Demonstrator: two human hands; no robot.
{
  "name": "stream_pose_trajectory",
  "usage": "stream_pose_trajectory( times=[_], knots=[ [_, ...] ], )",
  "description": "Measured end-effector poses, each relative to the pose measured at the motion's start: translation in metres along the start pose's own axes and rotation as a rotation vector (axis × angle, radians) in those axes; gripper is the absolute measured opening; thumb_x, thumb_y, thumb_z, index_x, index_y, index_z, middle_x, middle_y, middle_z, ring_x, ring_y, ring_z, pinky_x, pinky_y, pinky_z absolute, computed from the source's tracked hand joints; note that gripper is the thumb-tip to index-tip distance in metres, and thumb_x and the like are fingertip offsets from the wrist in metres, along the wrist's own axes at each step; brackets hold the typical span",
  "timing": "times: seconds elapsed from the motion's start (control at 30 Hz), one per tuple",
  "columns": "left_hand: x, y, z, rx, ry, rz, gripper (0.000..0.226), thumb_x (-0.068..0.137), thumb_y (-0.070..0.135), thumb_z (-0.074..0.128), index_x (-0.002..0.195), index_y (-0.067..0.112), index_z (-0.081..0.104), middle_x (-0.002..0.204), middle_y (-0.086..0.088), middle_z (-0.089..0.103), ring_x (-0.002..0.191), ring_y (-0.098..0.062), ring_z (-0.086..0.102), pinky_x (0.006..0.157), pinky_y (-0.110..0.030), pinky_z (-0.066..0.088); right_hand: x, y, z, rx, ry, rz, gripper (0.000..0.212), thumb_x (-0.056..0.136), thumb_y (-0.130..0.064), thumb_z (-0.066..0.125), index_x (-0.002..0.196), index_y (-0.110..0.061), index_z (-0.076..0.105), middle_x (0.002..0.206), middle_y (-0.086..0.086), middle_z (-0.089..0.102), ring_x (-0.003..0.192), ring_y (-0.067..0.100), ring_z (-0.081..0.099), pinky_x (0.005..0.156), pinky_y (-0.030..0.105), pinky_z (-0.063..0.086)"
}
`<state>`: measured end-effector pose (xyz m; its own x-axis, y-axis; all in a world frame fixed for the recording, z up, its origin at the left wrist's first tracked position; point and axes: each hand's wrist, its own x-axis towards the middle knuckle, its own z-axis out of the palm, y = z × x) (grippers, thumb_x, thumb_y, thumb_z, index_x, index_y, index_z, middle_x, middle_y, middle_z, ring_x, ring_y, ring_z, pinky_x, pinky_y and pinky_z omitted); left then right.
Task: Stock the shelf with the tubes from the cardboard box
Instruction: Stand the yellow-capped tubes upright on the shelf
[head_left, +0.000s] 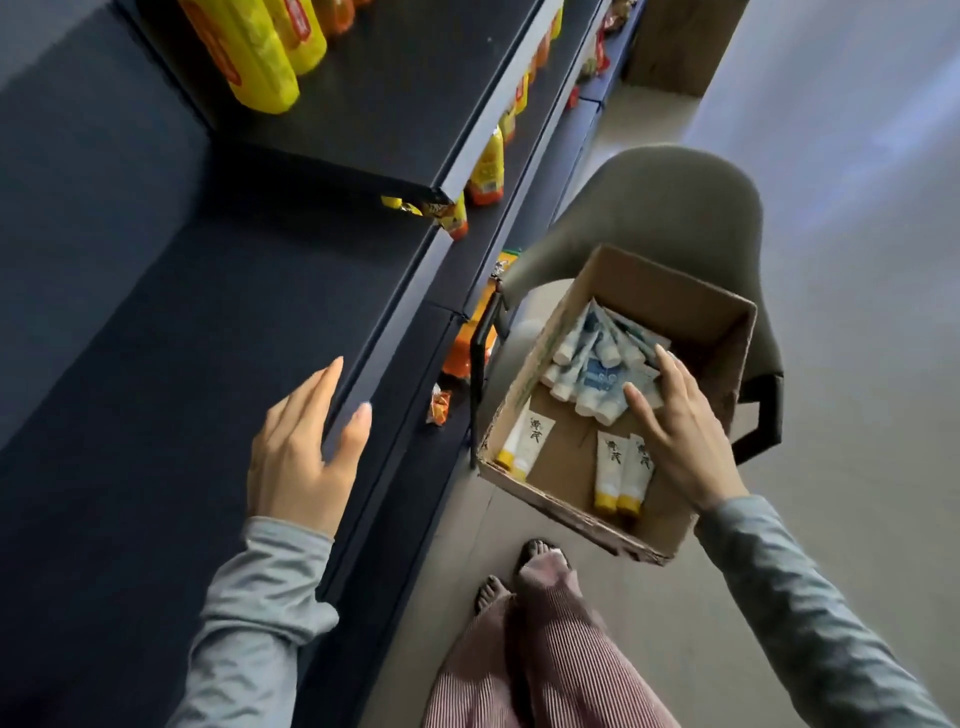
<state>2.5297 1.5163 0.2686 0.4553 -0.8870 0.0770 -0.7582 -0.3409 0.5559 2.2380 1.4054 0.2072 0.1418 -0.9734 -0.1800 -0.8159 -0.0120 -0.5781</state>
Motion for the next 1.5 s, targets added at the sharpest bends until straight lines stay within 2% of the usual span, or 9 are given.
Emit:
stream_pose_trajectory(
  times=[0.17,0.37,0.5,0.63,0.9,1.0,1.23,1.33,1.5],
  knots=[
    [0.012,0.000,0.032,-0.029,-0.103,-0.005,0.071,0.079,0.056,0.030,0.133,0.014,0.048,0.136,-0.005,0.051,0.125,-0.024,0.045,0.101,-0.037,0.034,0.014,0.023,0.024,0.047,-0.012,0.107,0.063,0.096,-0.044,0.042,0.150,-0.019,0.021,0.156,0.005,0.025,0.142,0.021,0.025,0.114,0.044,0.025],
    [0.034,0.005,0.078,-0.035,-0.209,-0.031,0.074,0.076,0.059,0.029,0.134,0.016,0.047,0.137,-0.003,0.050,0.127,-0.021,0.042,0.104,-0.038,0.032,0.039,0.050,0.068,0.036,-0.095,0.171,0.065,0.096,-0.042,0.044,0.149,-0.012,0.023,0.154,0.009,0.029,0.142,0.020,0.026,0.113,0.030,0.021],
    [0.050,0.006,0.112,0.051,-0.307,0.001,0.078,0.074,0.062,0.023,0.139,0.022,0.040,0.142,0.002,0.044,0.131,-0.018,0.037,0.104,-0.033,0.025,0.056,0.055,0.104,0.025,-0.173,0.157,0.066,0.096,-0.043,0.044,0.148,-0.010,0.022,0.153,0.011,0.028,0.142,0.022,0.025,0.114,0.034,0.022],
    [0.068,-0.001,0.142,0.103,-0.368,0.045,0.079,0.075,0.063,0.021,0.141,0.023,0.037,0.144,0.002,0.042,0.132,-0.019,0.037,0.106,-0.035,0.026,0.072,0.055,0.146,0.088,-0.248,0.173,0.066,0.095,-0.043,0.046,0.148,-0.009,0.024,0.152,0.010,0.031,0.139,0.024,0.031,0.112,0.035,0.026],
    [0.072,-0.014,0.180,0.081,-0.402,0.016,0.080,0.073,0.065,0.020,0.141,0.026,0.035,0.145,0.008,0.040,0.130,-0.014,0.035,0.101,-0.031,0.026,0.092,0.058,0.248,0.350,-0.484,0.504,0.065,0.092,-0.028,0.057,0.145,-0.006,0.026,0.148,0.015,0.036,0.135,0.028,0.037,0.109,0.033,0.029],
    [0.065,-0.018,0.184,0.066,-0.405,0.005,0.078,0.074,0.064,0.022,0.140,0.024,0.037,0.143,0.006,0.043,0.130,-0.014,0.036,0.100,-0.031,0.029,0.099,0.063,0.271,0.395,-0.495,0.645,0.063,0.090,-0.030,0.059,0.141,-0.007,0.031,0.142,0.015,0.043,0.128,0.031,0.045,0.107,0.038,0.035],
    [0.049,-0.025,0.188,-0.027,-0.374,-0.061,0.072,0.077,0.061,0.029,0.137,0.023,0.043,0.137,0.005,0.049,0.126,-0.014,0.040,0.098,-0.032,0.034,0.113,0.075,0.292,0.292,-0.459,0.671,0.052,0.085,-0.032,0.065,0.127,-0.008,0.046,0.129,0.012,0.053,0.116,0.030,0.054,0.097,0.037,0.044],
    [0.046,-0.025,0.190,-0.042,-0.386,-0.078,0.073,0.076,0.061,0.029,0.137,0.023,0.043,0.137,0.006,0.049,0.126,-0.012,0.040,0.099,-0.032,0.035,0.118,0.079,0.294,0.326,-0.453,0.712,0.051,0.083,-0.030,0.067,0.126,-0.007,0.051,0.128,0.012,0.056,0.115,0.029,0.055,0.097,0.037,0.045],
    [0.045,-0.019,0.193,-0.049,-0.404,-0.072,0.073,0.076,0.061,0.028,0.137,0.023,0.043,0.135,0.006,0.051,0.124,-0.012,0.042,0.096,-0.029,0.036,0.119,0.092,0.293,0.481,-0.293,0.876,0.034,0.084,-0.017,0.065,0.117,-0.007,0.061,0.121,0.013,0.063,0.111,0.028,0.059,0.094,0.031,0.045]
  ],
)
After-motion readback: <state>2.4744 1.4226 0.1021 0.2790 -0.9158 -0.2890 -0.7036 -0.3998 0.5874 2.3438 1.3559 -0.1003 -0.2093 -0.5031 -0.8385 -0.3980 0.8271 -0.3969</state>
